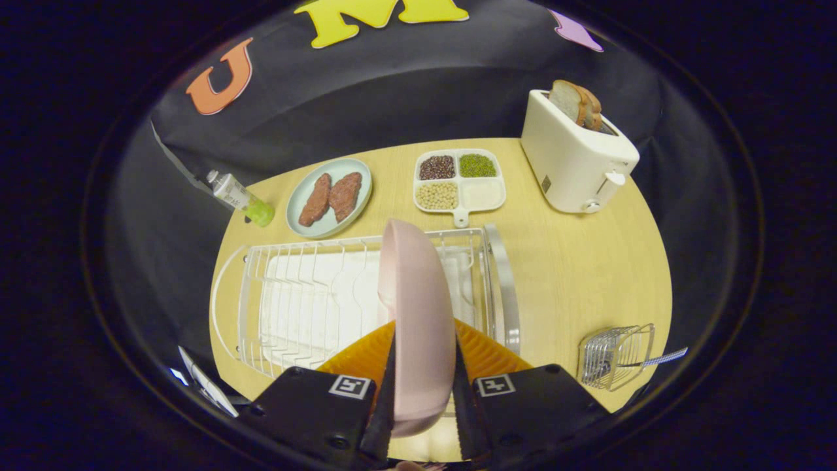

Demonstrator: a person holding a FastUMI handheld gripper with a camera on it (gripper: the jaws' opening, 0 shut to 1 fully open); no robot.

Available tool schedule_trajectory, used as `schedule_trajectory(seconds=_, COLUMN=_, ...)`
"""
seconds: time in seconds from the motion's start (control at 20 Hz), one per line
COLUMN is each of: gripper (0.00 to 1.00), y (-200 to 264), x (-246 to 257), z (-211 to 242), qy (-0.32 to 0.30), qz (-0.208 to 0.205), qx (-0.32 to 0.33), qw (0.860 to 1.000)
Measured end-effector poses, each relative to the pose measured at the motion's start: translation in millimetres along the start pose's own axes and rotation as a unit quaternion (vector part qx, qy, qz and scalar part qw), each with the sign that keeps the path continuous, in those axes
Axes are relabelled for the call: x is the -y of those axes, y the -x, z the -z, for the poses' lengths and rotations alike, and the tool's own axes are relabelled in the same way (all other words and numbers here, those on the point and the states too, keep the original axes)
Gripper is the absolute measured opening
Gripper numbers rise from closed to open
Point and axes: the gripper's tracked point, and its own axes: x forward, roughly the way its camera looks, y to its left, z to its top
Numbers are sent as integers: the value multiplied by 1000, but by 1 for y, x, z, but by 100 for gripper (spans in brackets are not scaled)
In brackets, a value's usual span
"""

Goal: Take the plate from the dish rack, then take the spoon from the basket and place it into the plate.

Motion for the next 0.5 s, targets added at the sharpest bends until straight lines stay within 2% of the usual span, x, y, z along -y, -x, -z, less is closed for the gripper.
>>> schedule_trajectory(seconds=0.05, gripper=41, y=2, x=0, z=1, qy=-1, qz=8, qx=-2, qw=1000)
schedule_trajectory(seconds=0.1, gripper=40, y=3, x=0, z=2, qy=-2, qz=17, qx=-5, qw=1000)
schedule_trajectory(seconds=0.5, gripper=37, y=29, x=-11, z=-6, qy=26, qz=107, qx=14, qw=994)
